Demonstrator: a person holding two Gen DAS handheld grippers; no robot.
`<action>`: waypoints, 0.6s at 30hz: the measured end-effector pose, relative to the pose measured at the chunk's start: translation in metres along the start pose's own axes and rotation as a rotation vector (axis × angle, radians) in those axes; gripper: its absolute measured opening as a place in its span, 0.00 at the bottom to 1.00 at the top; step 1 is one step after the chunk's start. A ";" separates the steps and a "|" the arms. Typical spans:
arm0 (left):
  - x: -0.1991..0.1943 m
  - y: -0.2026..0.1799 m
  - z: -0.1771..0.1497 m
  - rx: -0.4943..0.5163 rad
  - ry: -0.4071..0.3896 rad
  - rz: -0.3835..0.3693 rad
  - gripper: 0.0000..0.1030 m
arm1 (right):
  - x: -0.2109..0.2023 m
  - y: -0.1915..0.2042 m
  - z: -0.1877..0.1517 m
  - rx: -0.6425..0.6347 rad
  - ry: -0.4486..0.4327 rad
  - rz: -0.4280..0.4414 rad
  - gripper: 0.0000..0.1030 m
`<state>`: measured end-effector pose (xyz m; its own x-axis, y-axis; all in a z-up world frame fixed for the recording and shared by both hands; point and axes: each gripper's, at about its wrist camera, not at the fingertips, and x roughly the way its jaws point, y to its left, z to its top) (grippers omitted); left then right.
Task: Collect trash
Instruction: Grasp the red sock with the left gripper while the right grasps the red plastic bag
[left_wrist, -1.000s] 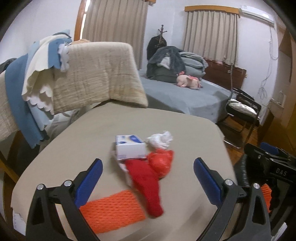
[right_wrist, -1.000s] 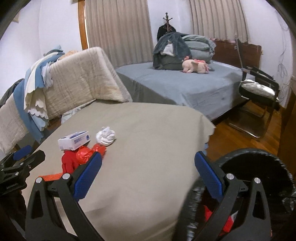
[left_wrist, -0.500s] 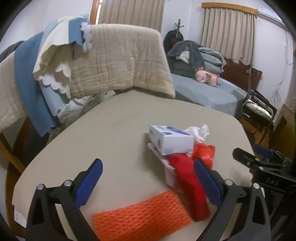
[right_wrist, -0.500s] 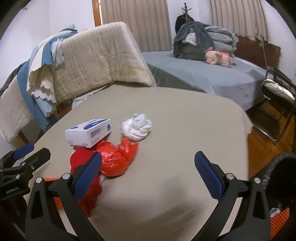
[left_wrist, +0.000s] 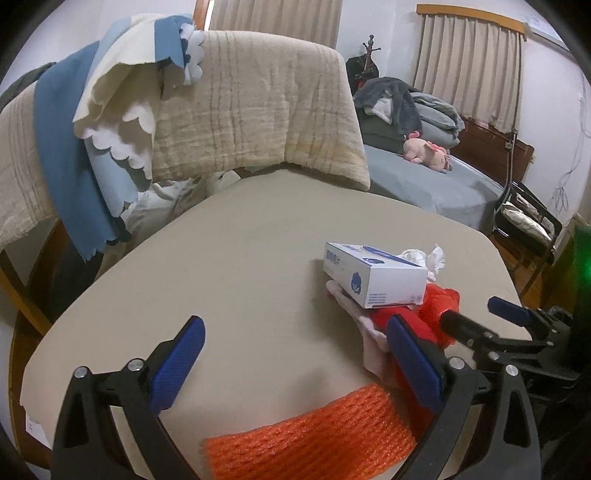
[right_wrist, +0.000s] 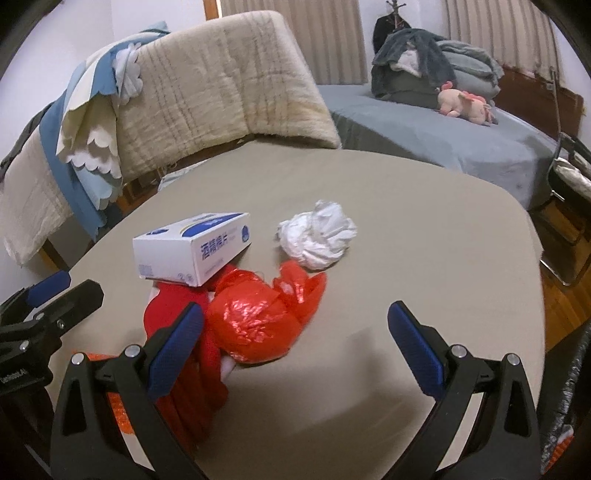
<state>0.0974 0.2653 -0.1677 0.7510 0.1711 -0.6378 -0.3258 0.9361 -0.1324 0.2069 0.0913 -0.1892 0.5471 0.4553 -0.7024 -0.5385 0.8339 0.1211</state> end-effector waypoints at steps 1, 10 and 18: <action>0.000 0.000 0.000 -0.002 0.000 -0.001 0.94 | 0.002 0.001 0.000 -0.002 0.005 0.008 0.84; -0.001 -0.002 0.000 0.000 -0.001 -0.015 0.94 | 0.006 0.001 -0.002 0.005 0.047 0.105 0.42; -0.007 -0.019 -0.002 0.011 0.000 -0.042 0.93 | -0.017 -0.014 -0.008 0.009 0.019 0.076 0.39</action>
<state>0.0969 0.2458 -0.1622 0.7639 0.1318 -0.6317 -0.2876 0.9459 -0.1505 0.2002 0.0692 -0.1843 0.4926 0.5119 -0.7038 -0.5721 0.7999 0.1813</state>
